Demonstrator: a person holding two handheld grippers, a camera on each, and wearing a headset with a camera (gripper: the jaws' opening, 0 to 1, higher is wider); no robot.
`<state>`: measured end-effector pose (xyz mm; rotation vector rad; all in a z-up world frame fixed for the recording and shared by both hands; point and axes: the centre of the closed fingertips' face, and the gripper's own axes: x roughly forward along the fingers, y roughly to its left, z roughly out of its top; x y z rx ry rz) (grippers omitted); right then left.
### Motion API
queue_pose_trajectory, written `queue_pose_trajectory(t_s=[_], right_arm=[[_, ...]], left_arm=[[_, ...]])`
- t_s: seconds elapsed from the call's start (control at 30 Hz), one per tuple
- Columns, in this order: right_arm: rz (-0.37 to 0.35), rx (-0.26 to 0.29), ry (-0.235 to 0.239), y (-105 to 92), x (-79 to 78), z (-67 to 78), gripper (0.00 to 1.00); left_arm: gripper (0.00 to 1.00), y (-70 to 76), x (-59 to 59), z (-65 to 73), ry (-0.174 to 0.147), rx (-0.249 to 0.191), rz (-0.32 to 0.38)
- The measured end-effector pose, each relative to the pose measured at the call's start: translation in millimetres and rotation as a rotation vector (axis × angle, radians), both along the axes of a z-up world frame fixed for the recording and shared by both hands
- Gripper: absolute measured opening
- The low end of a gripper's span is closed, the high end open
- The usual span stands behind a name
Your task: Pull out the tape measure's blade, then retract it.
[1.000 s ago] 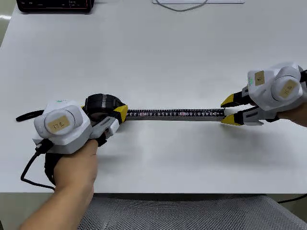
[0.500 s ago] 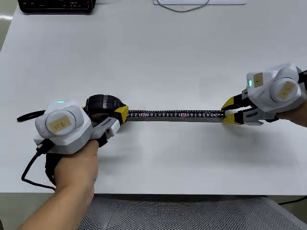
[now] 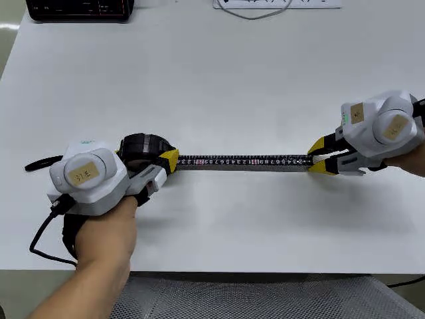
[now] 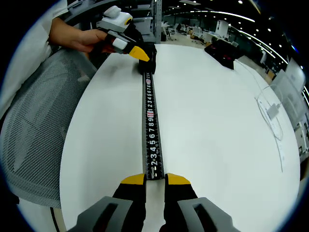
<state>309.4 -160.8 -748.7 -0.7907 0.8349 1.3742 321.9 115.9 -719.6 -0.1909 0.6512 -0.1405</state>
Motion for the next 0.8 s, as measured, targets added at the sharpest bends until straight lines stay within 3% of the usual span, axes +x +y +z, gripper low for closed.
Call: queue_pose_trajectory(t_s=[0.8], right_arm=[[0.014, -0.014, -0.004, 4.6, 4.3, 4.1, 0.09]], left_arm=[[0.56, 0.7, -0.1, -1.9, 0.021, 0.0, -0.008]])
